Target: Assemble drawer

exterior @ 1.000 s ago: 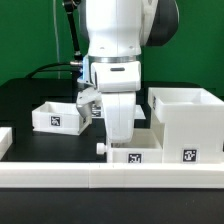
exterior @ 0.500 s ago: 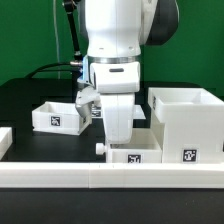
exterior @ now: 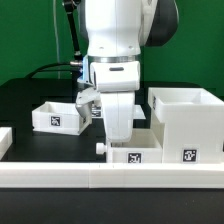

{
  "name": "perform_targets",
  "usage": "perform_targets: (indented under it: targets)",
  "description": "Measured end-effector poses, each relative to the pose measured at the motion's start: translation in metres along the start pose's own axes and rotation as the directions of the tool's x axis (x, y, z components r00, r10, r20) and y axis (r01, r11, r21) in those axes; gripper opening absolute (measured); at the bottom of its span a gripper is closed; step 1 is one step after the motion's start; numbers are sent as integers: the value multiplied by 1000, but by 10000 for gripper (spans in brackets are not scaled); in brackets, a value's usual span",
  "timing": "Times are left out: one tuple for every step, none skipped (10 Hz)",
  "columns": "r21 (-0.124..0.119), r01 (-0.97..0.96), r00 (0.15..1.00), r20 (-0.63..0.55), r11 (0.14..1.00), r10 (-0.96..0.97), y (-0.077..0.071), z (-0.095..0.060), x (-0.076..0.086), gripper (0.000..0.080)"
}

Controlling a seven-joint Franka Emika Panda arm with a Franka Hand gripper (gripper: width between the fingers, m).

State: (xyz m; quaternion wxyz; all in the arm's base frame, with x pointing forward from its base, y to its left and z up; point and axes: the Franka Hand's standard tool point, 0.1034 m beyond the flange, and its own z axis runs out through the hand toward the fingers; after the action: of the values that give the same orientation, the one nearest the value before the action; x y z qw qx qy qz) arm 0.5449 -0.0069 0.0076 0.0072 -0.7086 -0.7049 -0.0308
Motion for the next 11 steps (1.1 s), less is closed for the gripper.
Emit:
perform_targets:
  targets:
    - [0,6,1000,2,1000,-6,0,0,1,42]
    - [2,11,1000,6,1000,-11,0,0,1,42]
    - [7,7,1000,11,1000,-7,0,0,0,42]
    - [15,4,1000,12,1000,-4,-1,0,-1,42]
    - [34,4,1000,14,999,-4,-1,-1,-2,42]
    - [34,3,1000,14,999,-4,-1,0,-2,42]
    - [28,22,1000,13,999,-23,-1,0,-2,42]
    - [10,52,999,12,999,-52,-1,0,-3,42]
    - [9,68,998,15,998,-68,-2,1,-1,42]
    - [6,92,996,21,996,-92,-1,1,-1,42]
    - [6,92,996,21,996,-92,-2,1,-3,42]
